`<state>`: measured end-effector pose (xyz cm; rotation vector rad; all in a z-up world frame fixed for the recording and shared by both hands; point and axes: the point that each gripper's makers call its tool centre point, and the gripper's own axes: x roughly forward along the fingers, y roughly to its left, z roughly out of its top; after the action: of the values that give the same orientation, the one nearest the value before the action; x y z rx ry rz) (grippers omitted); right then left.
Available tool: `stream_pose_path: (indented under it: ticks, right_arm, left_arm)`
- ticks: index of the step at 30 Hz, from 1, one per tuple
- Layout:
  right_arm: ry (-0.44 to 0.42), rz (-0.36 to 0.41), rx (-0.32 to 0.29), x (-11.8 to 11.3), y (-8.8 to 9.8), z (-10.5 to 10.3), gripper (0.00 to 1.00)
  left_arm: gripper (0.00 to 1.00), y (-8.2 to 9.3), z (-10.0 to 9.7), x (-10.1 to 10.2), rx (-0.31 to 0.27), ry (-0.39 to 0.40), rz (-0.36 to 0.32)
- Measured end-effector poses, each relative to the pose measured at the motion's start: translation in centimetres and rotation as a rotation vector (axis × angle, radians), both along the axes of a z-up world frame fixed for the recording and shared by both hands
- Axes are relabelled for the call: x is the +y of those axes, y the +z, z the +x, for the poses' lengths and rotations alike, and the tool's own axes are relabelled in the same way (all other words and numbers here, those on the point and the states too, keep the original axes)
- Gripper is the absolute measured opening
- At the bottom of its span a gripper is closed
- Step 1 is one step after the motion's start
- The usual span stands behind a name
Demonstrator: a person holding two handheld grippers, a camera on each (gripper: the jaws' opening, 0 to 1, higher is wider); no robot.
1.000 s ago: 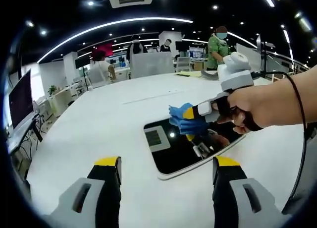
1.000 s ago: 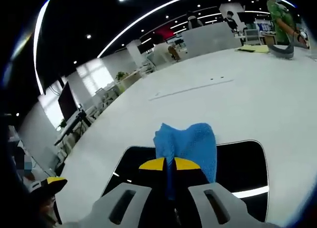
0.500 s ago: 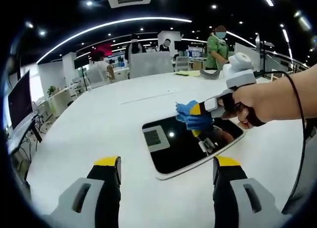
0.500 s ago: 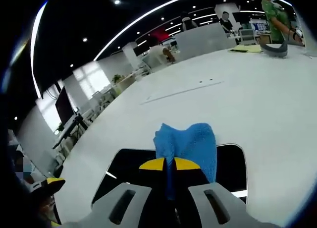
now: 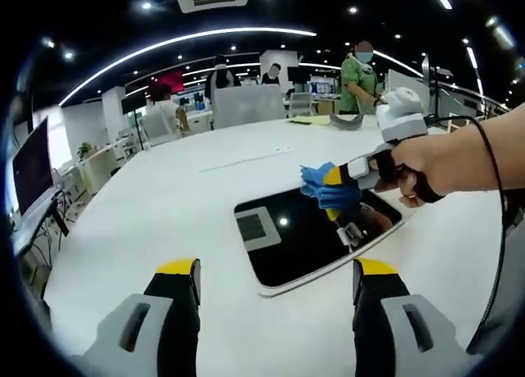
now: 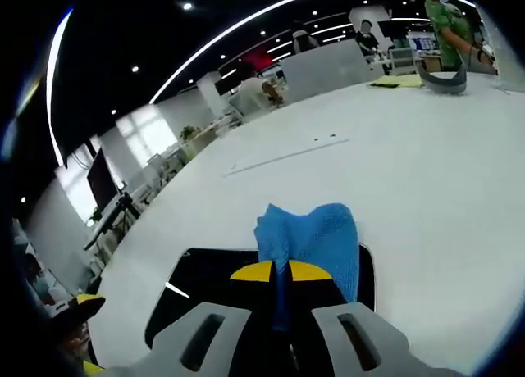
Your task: Wipe the mirror surface with the cleaning cloth until all visible marks leave the cleaned area.
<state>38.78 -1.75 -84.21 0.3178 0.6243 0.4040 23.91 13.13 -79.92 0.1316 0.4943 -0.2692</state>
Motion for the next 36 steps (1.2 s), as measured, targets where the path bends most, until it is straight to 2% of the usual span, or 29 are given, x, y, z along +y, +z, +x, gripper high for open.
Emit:
stream_pose_path:
  ticks: [36]
  right_arm:
    - [0.027, -0.022, 0.004, -0.97, -0.07, 0.08, 0.01]
  left_arm:
    - [0.76, -0.53, -0.05, -0.17, 0.017, -0.004, -0.006]
